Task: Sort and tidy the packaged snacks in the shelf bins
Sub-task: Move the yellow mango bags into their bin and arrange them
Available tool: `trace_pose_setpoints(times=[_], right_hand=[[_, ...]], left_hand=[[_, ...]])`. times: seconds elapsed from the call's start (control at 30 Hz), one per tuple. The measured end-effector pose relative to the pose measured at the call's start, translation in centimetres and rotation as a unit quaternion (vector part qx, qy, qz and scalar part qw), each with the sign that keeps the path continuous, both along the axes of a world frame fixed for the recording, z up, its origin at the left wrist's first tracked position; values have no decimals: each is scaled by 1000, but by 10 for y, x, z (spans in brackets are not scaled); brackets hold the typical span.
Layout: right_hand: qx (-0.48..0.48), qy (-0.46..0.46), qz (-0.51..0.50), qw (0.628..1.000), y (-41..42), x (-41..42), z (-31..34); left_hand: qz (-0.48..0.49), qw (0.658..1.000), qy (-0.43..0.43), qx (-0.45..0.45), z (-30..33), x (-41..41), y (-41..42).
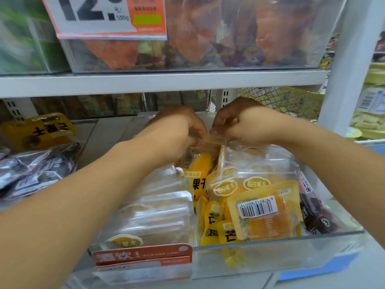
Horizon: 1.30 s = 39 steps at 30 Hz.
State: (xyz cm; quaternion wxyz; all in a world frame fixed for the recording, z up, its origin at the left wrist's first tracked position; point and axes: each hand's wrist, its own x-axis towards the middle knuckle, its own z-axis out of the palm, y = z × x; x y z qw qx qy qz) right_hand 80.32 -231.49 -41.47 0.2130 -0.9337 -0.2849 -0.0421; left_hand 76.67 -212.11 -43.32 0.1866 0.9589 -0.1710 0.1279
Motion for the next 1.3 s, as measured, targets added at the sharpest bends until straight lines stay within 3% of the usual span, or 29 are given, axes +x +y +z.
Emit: trace_pose_setpoints(times=[0.13, 0.3, 0.4, 0.5, 0.57, 0.7, 0.8, 0.87, 1.0, 1.1, 1.2, 1.3], right_hand=[[-99, 25, -13, 995, 18, 5, -1], [-106, -79, -101, 986, 19, 6, -11], [-60, 8, -36, 997, 13, -4, -5], [-94, 102, 28, 990, 13, -10, -1], [-105, 110, 16, 988, 16, -9, -1], [-71, -10, -17, 997, 32, -8, -7], [-172, -73, -79, 979, 34, -11, 6], [-186, -84, -128, 971, 27, -15, 16], [-210, -208, -65, 953, 25, -22, 4], [-206, -128, -95, 965, 33, -9, 0], [-160, -67, -86, 981, 24, 9, -4], [-51, -45, -58, 996, 8, 3, -3]], left_hand=[[18, 1000, 3, -2, -2, -1, 0], [54, 999, -8, 1, -2, 1, 2], [48, 999, -3, 8, -1, -2, 0], [36, 999, -14, -7, 1, -4, -2], [33, 999, -19, -12, 1, -4, -2], [62, 998, -5, -11, 1, -6, 1], [58, 994, 83, 35, 4, -11, 9], [58, 989, 114, 81, 6, -15, 11], [59, 995, 74, 39, 8, -17, 8], [55, 997, 4, 46, 9, -14, 9], [-2, 992, 48, 115, 10, -15, 7], [6, 975, 74, 210, 9, -14, 6]])
